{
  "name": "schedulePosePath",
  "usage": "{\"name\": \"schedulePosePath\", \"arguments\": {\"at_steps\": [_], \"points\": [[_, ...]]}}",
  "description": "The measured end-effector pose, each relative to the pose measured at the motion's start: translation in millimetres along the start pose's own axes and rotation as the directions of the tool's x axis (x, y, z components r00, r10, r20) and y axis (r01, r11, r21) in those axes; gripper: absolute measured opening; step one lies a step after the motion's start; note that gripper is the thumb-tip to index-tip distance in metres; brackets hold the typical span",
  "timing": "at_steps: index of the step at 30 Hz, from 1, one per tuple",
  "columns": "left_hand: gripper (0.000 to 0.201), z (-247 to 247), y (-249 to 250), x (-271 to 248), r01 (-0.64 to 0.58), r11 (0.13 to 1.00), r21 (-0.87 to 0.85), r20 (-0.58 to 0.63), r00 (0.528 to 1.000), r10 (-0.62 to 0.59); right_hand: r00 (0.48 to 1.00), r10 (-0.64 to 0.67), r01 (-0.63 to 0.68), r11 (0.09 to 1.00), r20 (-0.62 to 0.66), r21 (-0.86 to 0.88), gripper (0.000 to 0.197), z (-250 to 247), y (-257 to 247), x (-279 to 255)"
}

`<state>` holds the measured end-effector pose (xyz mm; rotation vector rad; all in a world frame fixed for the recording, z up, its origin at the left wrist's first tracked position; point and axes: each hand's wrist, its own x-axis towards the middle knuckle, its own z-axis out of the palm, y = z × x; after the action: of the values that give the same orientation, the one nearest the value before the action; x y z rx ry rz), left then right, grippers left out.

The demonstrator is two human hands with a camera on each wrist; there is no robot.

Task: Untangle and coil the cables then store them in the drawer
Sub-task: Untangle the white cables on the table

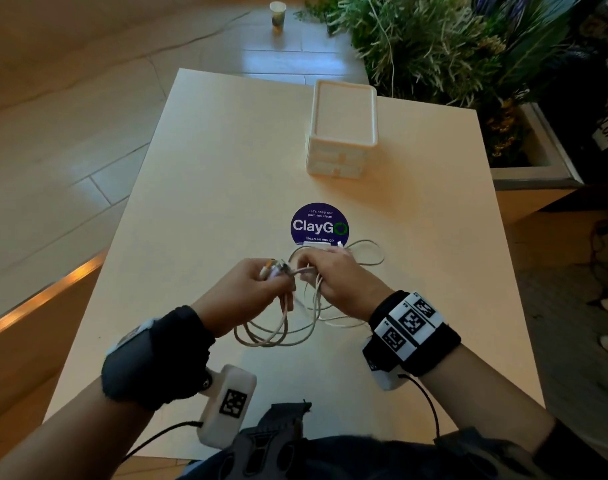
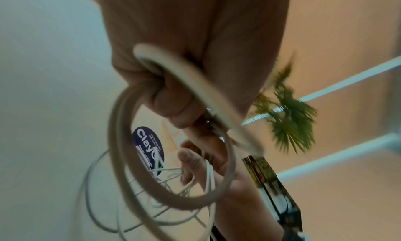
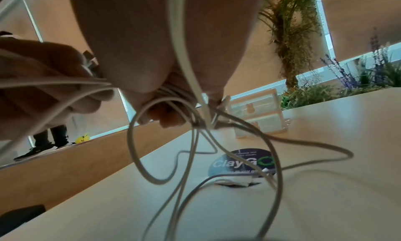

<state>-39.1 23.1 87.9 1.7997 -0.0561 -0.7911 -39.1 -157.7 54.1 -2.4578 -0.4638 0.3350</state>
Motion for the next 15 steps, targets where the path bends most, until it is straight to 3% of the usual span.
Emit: {"name": "schedulePosePath", "arguments": {"at_steps": [3, 9, 12, 15], "points": [[0.017, 6, 5, -1, 0.084, 0.97, -0.23, 0.042, 0.996, -0.076, 0.998, -0.031, 0.029, 0.999, -0.056, -0.036, 0.01, -9, -4, 3], [0.027, 21, 14, 5, 0.104, 0.972, -0.209, 0.047, 0.994, -0.096, 1.0, 0.013, -0.013, 0.995, -0.004, 0.096, 0.03, -17, -25, 8], [0.021, 16, 13, 3, 0.142, 0.972, -0.185, 0.102, 0.987, -0.125, 0.997, 0.027, -0.028, 0.999, 0.07, 0.018, 0.037, -18, -23, 9], [0.023, 16, 12, 2, 0.124, 0.982, -0.142, 0.036, 0.992, -0.12, 0.999, 0.02, -0.02, 1.0, 0.031, -0.009, 0.029, -14, -19, 12]]}}
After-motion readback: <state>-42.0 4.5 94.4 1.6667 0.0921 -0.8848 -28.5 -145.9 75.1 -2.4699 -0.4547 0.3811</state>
